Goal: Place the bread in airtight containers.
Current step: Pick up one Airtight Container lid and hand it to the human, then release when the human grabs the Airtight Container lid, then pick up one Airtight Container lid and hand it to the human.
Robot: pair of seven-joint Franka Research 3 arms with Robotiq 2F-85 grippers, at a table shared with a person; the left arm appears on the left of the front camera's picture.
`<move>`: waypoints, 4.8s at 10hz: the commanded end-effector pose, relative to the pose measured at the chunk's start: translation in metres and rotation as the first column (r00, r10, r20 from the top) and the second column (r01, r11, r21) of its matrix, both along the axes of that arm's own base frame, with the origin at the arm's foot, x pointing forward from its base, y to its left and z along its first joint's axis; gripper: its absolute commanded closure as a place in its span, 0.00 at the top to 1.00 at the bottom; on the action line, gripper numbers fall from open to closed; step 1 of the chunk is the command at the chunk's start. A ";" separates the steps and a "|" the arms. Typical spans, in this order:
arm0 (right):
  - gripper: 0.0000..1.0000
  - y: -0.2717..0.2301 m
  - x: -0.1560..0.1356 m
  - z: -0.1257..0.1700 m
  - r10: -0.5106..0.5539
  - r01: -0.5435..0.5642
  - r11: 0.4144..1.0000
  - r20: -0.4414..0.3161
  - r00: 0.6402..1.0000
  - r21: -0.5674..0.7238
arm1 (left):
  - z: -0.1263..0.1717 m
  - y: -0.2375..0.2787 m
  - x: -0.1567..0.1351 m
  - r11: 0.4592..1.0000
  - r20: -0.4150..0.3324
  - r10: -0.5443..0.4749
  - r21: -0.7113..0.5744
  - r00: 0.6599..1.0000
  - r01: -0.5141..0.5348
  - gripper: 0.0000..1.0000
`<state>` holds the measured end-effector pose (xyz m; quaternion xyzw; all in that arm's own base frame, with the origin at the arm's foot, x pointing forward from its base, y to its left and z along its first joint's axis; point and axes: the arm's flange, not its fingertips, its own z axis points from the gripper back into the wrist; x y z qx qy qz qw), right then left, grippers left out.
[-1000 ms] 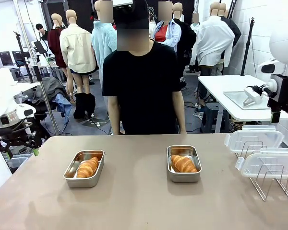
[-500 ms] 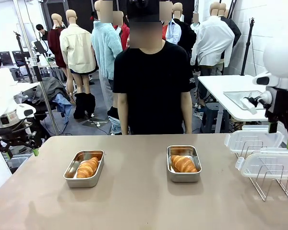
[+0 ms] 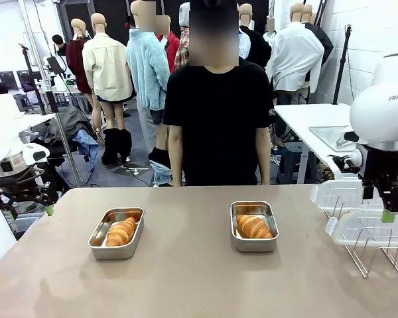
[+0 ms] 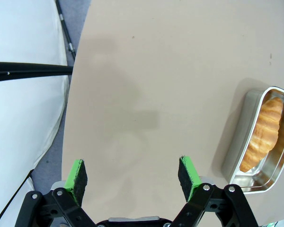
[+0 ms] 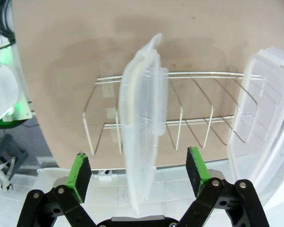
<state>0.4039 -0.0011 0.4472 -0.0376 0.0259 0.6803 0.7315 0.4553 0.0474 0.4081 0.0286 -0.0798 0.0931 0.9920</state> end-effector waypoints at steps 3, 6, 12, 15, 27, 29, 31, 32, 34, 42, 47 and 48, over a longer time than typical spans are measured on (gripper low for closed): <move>1.00 0.003 0.016 -0.020 -0.011 0.011 1.000 -0.029 1.000 -0.001 | 0.001 0.001 -0.002 1.000 0.001 0.000 -0.002 1.000 0.000 1.00; 0.87 0.003 0.018 -0.021 -0.026 0.026 1.000 -0.025 0.999 0.000 | 0.001 0.001 -0.002 1.000 0.001 0.000 -0.002 1.000 0.000 1.00; 0.00 0.004 0.020 -0.022 -0.029 0.029 1.000 -0.033 0.999 -0.001 | 0.001 0.001 -0.002 1.000 0.001 0.000 -0.002 1.000 0.000 1.00; 0.00 0.004 0.020 -0.022 -0.029 0.029 1.000 -0.032 0.999 -0.005 | 0.001 0.001 -0.002 1.000 0.001 0.000 -0.002 1.000 0.000 1.00; 0.00 0.000 0.031 0.094 -0.200 0.242 0.943 -0.191 0.961 0.230 | 0.001 0.001 -0.002 1.000 0.001 0.000 -0.002 1.000 0.000 1.00; 0.00 0.009 0.061 0.152 -0.306 0.429 0.819 -0.342 0.888 0.381 | 0.001 0.001 -0.002 1.000 0.001 0.000 -0.002 1.000 0.000 1.00; 0.00 0.021 0.103 0.174 -0.443 0.599 0.675 -0.411 0.796 0.432 | 0.001 0.001 -0.002 1.000 0.001 0.000 -0.002 1.000 0.000 1.00; 0.00 0.023 0.125 0.183 -0.455 0.625 0.615 -0.431 0.779 0.480 | 0.001 0.001 -0.002 1.000 0.001 0.000 -0.002 1.000 0.000 1.00; 0.00 0.029 0.179 0.191 -0.487 0.713 0.501 -0.521 0.701 0.490 | 0.001 0.001 -0.002 1.000 0.001 0.000 -0.002 1.000 0.000 1.00; 0.00 0.016 0.219 0.174 -0.563 0.754 0.462 -0.503 0.656 0.466 | 0.001 0.001 -0.002 1.000 0.001 0.000 -0.002 1.000 0.000 1.00; 0.00 0.016 0.219 0.174 -0.563 0.754 0.462 -0.503 0.656 0.466 | 0.001 0.001 -0.002 1.000 0.001 0.000 -0.002 1.000 0.000 1.00; 0.00 0.015 0.220 0.171 -0.568 0.754 0.476 -0.496 0.656 0.452 | 0.001 0.001 -0.002 1.000 0.001 0.000 -0.002 1.000 0.000 1.00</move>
